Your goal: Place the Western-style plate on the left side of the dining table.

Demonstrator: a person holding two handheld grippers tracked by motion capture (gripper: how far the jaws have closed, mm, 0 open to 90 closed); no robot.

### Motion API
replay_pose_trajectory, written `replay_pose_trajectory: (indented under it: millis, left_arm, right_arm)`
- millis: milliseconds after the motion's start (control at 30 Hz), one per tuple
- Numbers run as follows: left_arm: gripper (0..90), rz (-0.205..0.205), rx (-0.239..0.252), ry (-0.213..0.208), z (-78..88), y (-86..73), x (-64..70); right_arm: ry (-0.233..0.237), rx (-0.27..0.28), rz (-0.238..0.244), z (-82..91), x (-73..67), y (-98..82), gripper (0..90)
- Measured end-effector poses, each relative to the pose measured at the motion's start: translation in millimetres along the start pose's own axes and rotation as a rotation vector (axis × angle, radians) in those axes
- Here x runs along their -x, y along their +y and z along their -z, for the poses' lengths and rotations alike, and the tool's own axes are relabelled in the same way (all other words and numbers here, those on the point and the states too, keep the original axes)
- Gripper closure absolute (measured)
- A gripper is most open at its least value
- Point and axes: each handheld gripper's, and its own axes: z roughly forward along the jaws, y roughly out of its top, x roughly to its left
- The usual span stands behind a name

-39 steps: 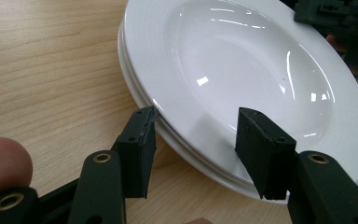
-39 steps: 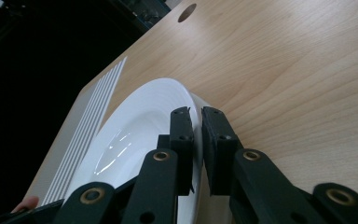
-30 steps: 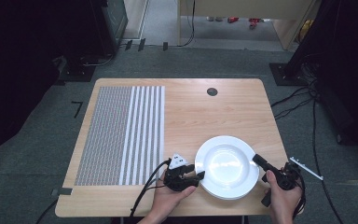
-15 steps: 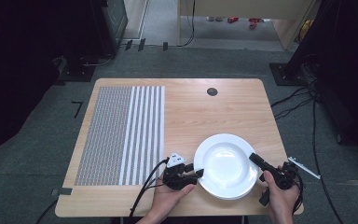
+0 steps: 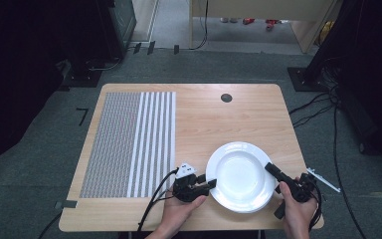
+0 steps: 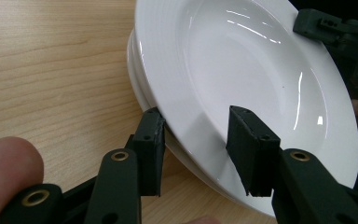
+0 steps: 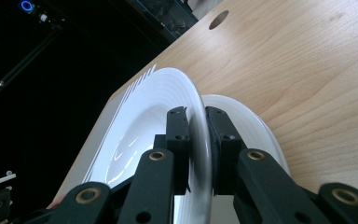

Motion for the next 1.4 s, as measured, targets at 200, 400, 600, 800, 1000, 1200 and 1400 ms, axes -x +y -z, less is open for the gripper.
replay_pose_trajectory:
  millis: [200, 400, 600, 800, 1000, 1200, 1400]
  left_arm:
    - [58.4, -0.009, 0.006, 0.009, 2.9, 0.8, 0.3]
    - [59.8, 0.000, 0.010, -0.008, 7.3, 3.0, -1.6]
    - [62.2, 0.021, 0.014, -0.036, 11.8, 7.1, -3.4]
    - [62.3, 0.029, 0.013, -0.025, 16.4, 10.6, -5.2]
    - [61.7, 0.030, 0.008, -0.026, 17.7, 11.5, -6.7]
    - [61.3, 0.014, 0.021, -0.047, 22.8, 15.4, -4.2]
    - [61.9, 0.049, 0.014, -0.044, 24.2, 16.1, -8.0]
  right_arm:
    - [0.010, 0.005, -0.003, 0.2, -2.1, -1.0, 81.8]
    - [0.010, 0.011, 0.000, 0.3, -5.3, -2.5, 81.5]
    - [0.013, 0.026, -0.001, -0.3, -8.9, -1.9, 81.0]
    - [0.018, 0.033, -0.002, -2.4, -14.4, -3.8, 81.0]
    - [0.021, 0.036, -0.006, -4.0, -17.5, -3.7, 81.2]
    - [0.034, 0.031, -0.026, -8.9, -21.3, -6.4, 80.6]
    - [0.031, 0.036, -0.031, -16.9, -27.6, -6.0, 80.9]
